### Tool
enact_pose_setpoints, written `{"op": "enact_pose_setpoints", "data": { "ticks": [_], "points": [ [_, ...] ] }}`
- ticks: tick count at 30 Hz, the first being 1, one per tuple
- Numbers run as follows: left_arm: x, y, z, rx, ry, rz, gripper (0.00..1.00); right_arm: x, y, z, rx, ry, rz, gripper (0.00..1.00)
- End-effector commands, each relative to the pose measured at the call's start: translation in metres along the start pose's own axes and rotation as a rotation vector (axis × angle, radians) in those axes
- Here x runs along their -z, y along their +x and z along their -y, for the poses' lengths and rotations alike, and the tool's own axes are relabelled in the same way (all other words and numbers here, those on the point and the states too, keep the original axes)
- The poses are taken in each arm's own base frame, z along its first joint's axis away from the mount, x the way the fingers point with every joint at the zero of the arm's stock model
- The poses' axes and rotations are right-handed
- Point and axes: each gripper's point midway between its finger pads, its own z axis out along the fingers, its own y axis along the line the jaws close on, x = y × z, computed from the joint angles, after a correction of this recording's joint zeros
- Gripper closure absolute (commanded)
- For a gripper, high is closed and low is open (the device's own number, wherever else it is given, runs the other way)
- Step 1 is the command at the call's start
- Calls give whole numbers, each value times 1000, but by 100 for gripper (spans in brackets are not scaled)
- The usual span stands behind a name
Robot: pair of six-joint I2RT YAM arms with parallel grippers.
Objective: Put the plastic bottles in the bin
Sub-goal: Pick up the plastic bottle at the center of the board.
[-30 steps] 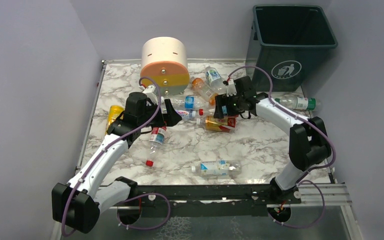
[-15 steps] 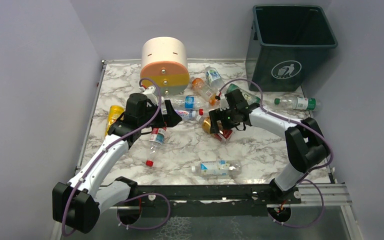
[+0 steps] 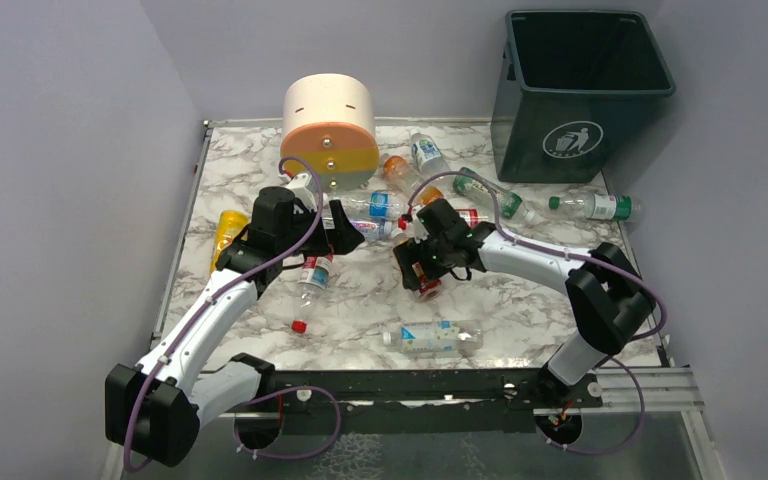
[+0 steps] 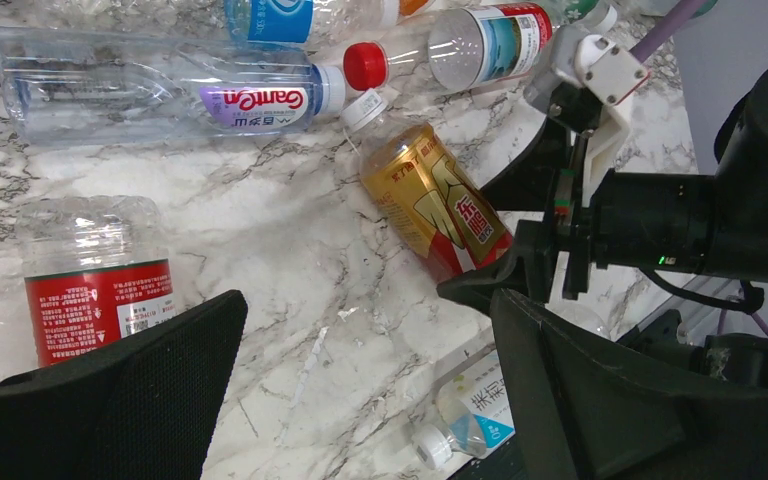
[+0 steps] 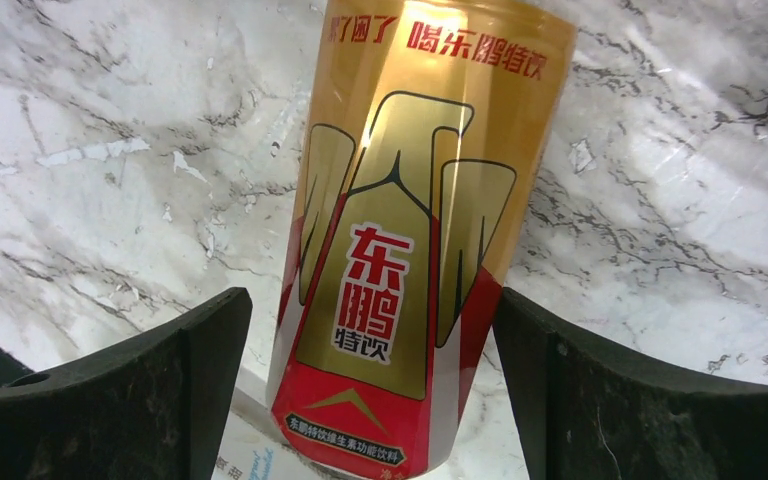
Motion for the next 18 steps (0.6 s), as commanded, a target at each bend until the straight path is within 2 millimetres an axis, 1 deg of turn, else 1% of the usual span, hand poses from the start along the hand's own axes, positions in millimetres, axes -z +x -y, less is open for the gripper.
{"op": "enact_pose_setpoints", "data": {
  "ticks": [1,4,7,11,14,18],
  "points": [
    [0,-3,8,-13,40,14,1,-7,5,11,-3,122,-40,7],
    [0,-3,8,-14,40,13,1,-9,1,14,-2,163,-43,7],
    [0,-2,7,-12,39,12,1,-10,-1,17,-19,191,-46,11],
    [-1,1,6,-8,42,9,1,-11,-2,17,-27,196,-47,26],
    [-1,1,5,-10,41,10,1,-6,-3,17,-29,198,-35,39],
    [-3,3,4,-7,40,7,1,2,-4,18,-34,207,-18,44]
  ]
}}
